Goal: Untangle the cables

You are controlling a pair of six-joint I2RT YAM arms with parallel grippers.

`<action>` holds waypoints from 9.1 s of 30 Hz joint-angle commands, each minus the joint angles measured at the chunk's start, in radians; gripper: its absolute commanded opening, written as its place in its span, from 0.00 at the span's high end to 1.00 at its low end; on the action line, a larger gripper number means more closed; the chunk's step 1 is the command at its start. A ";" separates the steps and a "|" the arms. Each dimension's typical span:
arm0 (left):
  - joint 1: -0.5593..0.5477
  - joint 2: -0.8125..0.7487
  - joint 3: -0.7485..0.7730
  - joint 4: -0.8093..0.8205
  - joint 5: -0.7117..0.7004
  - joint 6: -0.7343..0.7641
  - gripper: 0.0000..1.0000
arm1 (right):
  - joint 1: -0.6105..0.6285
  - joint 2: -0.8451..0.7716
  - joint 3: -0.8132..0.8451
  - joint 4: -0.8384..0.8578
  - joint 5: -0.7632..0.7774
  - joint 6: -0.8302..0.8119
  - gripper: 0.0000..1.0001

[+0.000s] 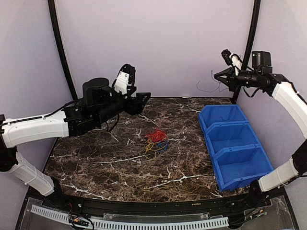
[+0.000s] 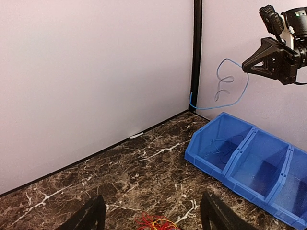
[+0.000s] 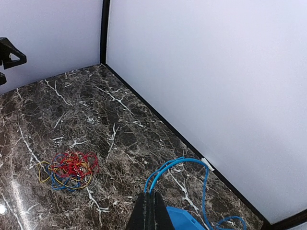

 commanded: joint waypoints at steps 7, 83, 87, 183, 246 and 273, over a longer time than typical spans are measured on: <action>0.022 0.033 -0.079 0.148 -0.097 0.100 0.28 | -0.187 -0.085 -0.146 0.123 -0.073 0.092 1.00; 0.121 0.026 -0.309 -0.106 -0.057 -0.505 0.30 | 0.587 0.439 -0.242 0.143 0.370 -0.062 0.68; 0.121 -0.005 -0.335 -0.109 -0.062 -0.515 0.30 | 0.597 0.470 -0.240 0.160 0.390 -0.060 0.67; -0.059 -0.186 -0.625 0.424 0.407 -0.154 0.38 | 0.742 0.325 0.025 -0.098 0.016 0.019 1.00; -0.063 0.385 -0.585 0.690 0.274 -0.265 0.62 | 0.194 0.218 0.883 -0.087 -0.036 0.121 1.00; -0.062 0.316 -0.641 0.746 0.284 -0.264 0.50 | 0.025 0.195 0.560 0.152 0.149 0.081 1.00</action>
